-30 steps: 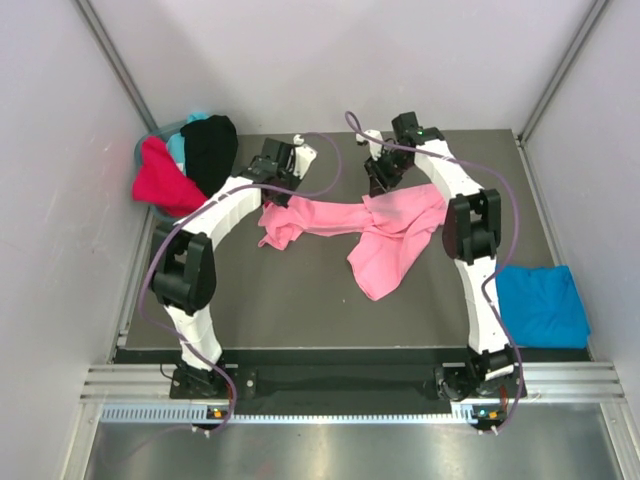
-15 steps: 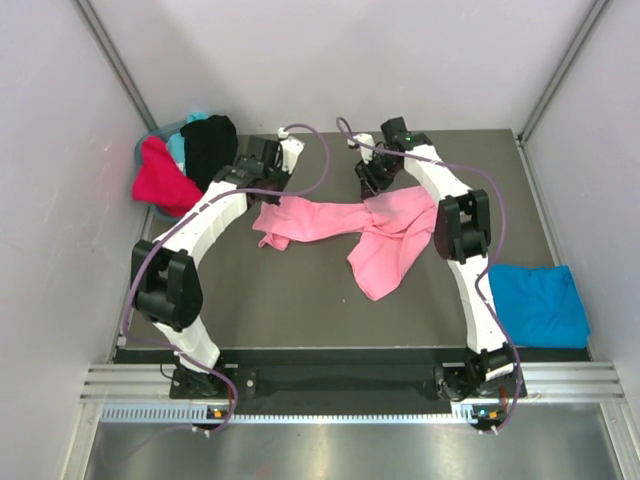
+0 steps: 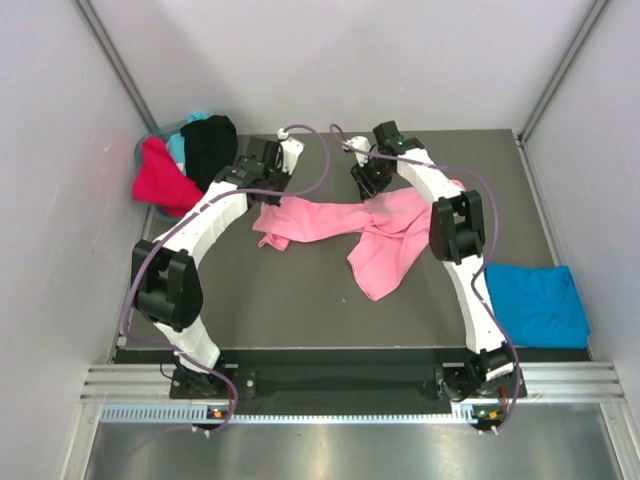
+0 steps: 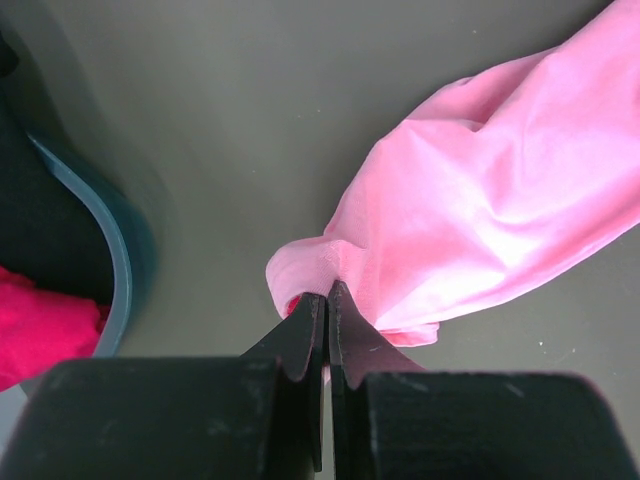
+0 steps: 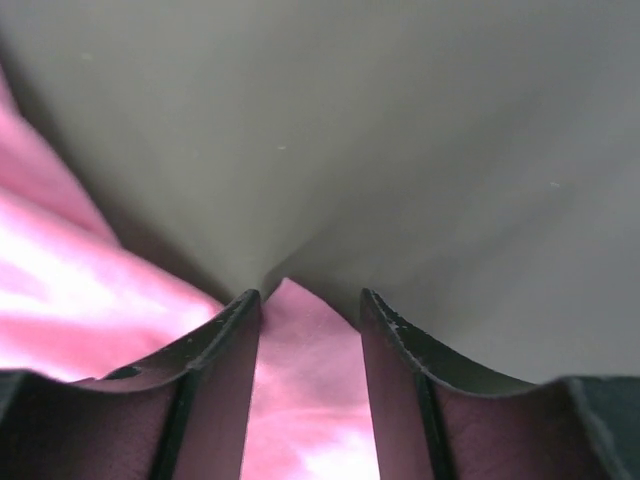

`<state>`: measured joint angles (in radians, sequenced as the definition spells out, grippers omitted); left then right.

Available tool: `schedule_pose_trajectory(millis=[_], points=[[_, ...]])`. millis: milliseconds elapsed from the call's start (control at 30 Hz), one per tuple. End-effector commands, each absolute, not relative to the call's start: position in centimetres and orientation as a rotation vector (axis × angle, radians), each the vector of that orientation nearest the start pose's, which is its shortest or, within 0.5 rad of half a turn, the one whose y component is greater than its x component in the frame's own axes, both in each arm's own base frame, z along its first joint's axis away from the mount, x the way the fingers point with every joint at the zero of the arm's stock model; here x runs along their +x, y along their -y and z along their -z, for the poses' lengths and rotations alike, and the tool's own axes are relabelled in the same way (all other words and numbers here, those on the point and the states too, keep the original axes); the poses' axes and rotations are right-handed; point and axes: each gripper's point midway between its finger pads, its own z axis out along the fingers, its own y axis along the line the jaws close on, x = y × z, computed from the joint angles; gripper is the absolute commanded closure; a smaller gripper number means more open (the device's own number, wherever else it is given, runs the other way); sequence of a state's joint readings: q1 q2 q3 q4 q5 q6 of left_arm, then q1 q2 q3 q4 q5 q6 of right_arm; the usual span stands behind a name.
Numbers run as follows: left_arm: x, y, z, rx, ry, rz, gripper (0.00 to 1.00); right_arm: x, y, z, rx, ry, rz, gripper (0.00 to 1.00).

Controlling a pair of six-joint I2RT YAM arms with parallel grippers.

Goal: Fold and stack the t-shirts
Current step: Flatten the tshirt out

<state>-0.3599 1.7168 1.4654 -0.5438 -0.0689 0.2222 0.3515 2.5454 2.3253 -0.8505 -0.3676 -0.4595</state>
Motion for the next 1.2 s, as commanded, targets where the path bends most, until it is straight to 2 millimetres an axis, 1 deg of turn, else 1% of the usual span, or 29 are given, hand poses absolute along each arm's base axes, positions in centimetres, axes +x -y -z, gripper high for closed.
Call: schedule_pose_trajectory(millis=[0,67,167,200,267,300,333,367,400,467,500,533,567,600,667,700,733,767,800,833,867,900,933,967,1033,1067,1100,1133,1167], points=[[44.1,14.3,-18.9,0.604,-2.220,0.004,1.00,53.8,-25.1,-4.0,-1.116,-2.298,-0.355,0.57],[44.2,14.3,-19.0,0.601,-2.219,0.003,1.00,53.6,-25.3,-3.9,-1.131,-2.296,-0.342,0.58],[44.5,14.3,-19.2,0.593,-2.213,-0.004,1.00,53.3,-25.5,-3.6,-1.154,-2.296,-0.338,0.66],[44.6,14.3,-19.1,0.591,-2.212,-0.007,1.00,53.3,-25.7,-3.7,-1.158,-2.293,-0.338,0.76],[44.8,14.0,-19.3,0.582,-2.207,-0.017,1.00,53.2,-25.4,-3.7,-1.154,-2.300,-0.334,0.87],[44.8,14.1,-19.1,0.582,-2.209,-0.016,1.00,53.1,-25.4,-3.8,-1.155,-2.300,-0.331,0.97],[44.9,14.1,-19.1,0.578,-2.208,-0.018,1.00,53.1,-25.1,-4.3,-1.145,-2.301,-0.325,1.00],[45.0,14.2,-19.3,0.577,-2.204,-0.018,1.00,53.2,-24.8,-4.9,-1.127,-2.300,-0.326,1.00],[45.1,14.1,-19.2,0.574,-2.206,-0.022,1.00,53.3,-24.6,-6.6,-1.111,-2.277,-0.329,1.00],[45.6,14.2,-19.5,0.560,-2.195,-0.023,1.00,53.9,-23.7,-9.0,-1.063,-2.251,-0.319,1.00],[45.9,14.3,-19.3,0.556,-2.195,-0.025,0.98,54.1,-23.3,-11.9,-1.038,-2.206,-0.308,1.00],[46.1,14.1,-19.2,0.542,-2.198,-0.039,0.97,54.4,-22.7,-13.6,-1.016,-2.182,-0.294,1.00],[46.7,14.1,-19.7,0.531,-2.183,-0.046,0.91,54.6,-22.3,-15.3,-0.997,-2.151,-0.282,1.00],[47.1,14.1,-19.2,0.534,-2.191,-0.052,0.88,54.3,-22.0,-18.5,-0.981,-2.098,-0.266,1.00],[48.2,14.4,-19.5,0.535,-2.172,-0.059,0.78,54.3,-21.2,-20.8,-0.967,-2.056,-0.231,1.00],[48.8,14.6,-18.4,0.546,-2.187,-0.057,0.74,54.0,-21.0,-22.3,-0.962,-2.030,-0.217,1.00],[49.2,14.8,-18.2,0.555,-2.184,-0.057,0.68,53.9,-20.6,-22.8,-0.955,-2.028,-0.206,1.00],[50.1,15.1,-18.6,0.559,-2.163,-0.054,0.63,53.9,-20.3,-23.0,-0.951,-2.026,-0.188,1.00],[51.0,15.3,-16.8,0.569,-2.189,-0.065,0.56,53.9,-19.9,-22.8,-0.948,-2.034,-0.178,1.00],[52.2,15.5,-17.7,0.552,-2.163,-0.082,0.54,54.0,-19.4,-22.5,-0.945,-2.044,-0.163,1.00],[53.0,15.2,-17.3,0.537,-2.169,-0.114,0.53,54.2,-19.0,-22.3,-0.937,-2.056,-0.145,1.00],[53.8,15.0,-16.2,0.540,-2.183,-0.137,0.52,54.3,-18.9,-21.7,-0.937,-2.066,-0.142,1.00],[54.6,14.8,-16.8,0.525,-2.164,-0.150,0.51,54.5,-18.5,-21.5,-0.931,-2.074,-0.133,1.00],[55.0,14.3,-16.7,0.508,-2.164,-0.181,0.51,54.6,-18.1,-21.4,-0.925,-2.083,-0.116,1.00],[54.9,13.0,-16.7,0.504,-2.177,-0.219,0.51,54.6,-17.9,-21.0,-0.933,-2.090,-0.106,1.00],[54.5,12.3,-17.6,0.492,-2.175,-0.219,0.51,54.6,-17.9,-21.1,-0.935,-2.086,-0.103,1.00],[53.8,12.2,-17.6,0.500,-2.192,-0.173,0.51,54.5,-17.7,-21.3,-0.935,-2.086,-0.101,1.00],[52.4,10.7,-16.1,0.495,-2.257,-0.147,0.48,54.5,-17.7,-21.4,-0.937,-2.083,-0.099,1.00],[51.3,10.1,-17.1,0.485,-2.257,-0.111,0.38,54.4,-17.6,-21.3,-0.937,-2.087,-0.096,1.00]])
